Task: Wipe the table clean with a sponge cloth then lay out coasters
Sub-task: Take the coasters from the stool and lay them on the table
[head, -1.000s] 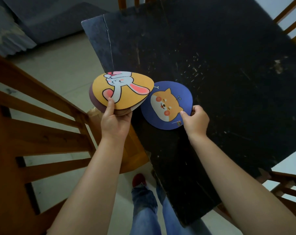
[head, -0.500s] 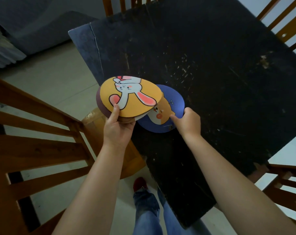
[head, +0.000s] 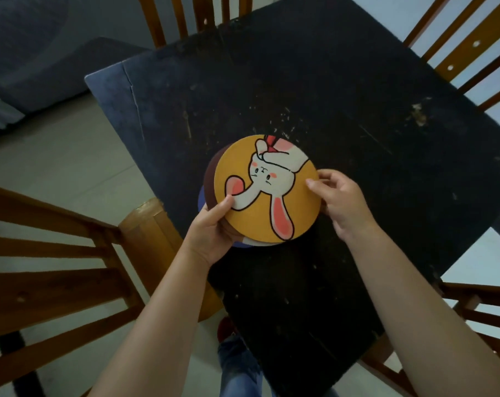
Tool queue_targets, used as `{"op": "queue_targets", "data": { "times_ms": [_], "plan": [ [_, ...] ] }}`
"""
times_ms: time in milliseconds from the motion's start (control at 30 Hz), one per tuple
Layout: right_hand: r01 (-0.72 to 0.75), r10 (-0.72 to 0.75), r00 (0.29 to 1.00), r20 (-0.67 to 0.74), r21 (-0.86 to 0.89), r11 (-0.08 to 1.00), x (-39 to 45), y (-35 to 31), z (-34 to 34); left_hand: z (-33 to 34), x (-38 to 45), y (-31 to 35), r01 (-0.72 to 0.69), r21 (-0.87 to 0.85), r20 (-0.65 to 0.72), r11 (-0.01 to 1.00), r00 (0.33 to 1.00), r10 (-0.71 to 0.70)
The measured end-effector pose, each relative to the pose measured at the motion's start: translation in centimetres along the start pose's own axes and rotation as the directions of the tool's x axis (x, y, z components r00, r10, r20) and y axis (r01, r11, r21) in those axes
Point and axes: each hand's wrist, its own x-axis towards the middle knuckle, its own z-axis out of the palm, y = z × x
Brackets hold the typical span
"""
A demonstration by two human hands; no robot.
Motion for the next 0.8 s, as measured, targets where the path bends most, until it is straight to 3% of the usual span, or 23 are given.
{"op": "queue_targets", "data": {
  "times_ms": [100,267,333,533,667,800],
  "plan": [
    [0.184,-0.184,0.983,-0.008,0.064,0.981,0.8,-0.8,-2.1,1.6,1.6,0.1,-0.034,0.076,-0.065,0.997,0.997,0.039],
    [0.192,-0.260,0.888,0.378,0.210,0.959,2.8,-2.3,-4.1,4.4,4.6,0.5,-0.133,0.105,-0.160,0.985,0.976,0.149],
    [0.183,-0.259,0.865,0.429,0.212,0.960,3.7,-2.6,-4.2,5.2,5.7,1.1,-0.180,0.090,-0.176,0.980,0.965,0.194],
    [0.246,-0.305,0.928,0.216,0.259,0.934,8.1,-4.7,-4.1,6.6,9.6,2.6,-0.341,0.012,-0.259,0.940,0.907,0.333],
    [0.198,-0.257,0.956,0.139,0.342,0.919,12.2,-6.3,-4.1,5.5,12.0,4.5,-0.445,-0.052,-0.353,0.894,0.846,0.400],
    [0.160,-0.211,0.967,0.142,0.304,0.939,16.5,-8.0,-2.5,2.8,14.1,7.6,-0.466,-0.063,-0.336,0.883,0.843,0.421]
  ]
}}
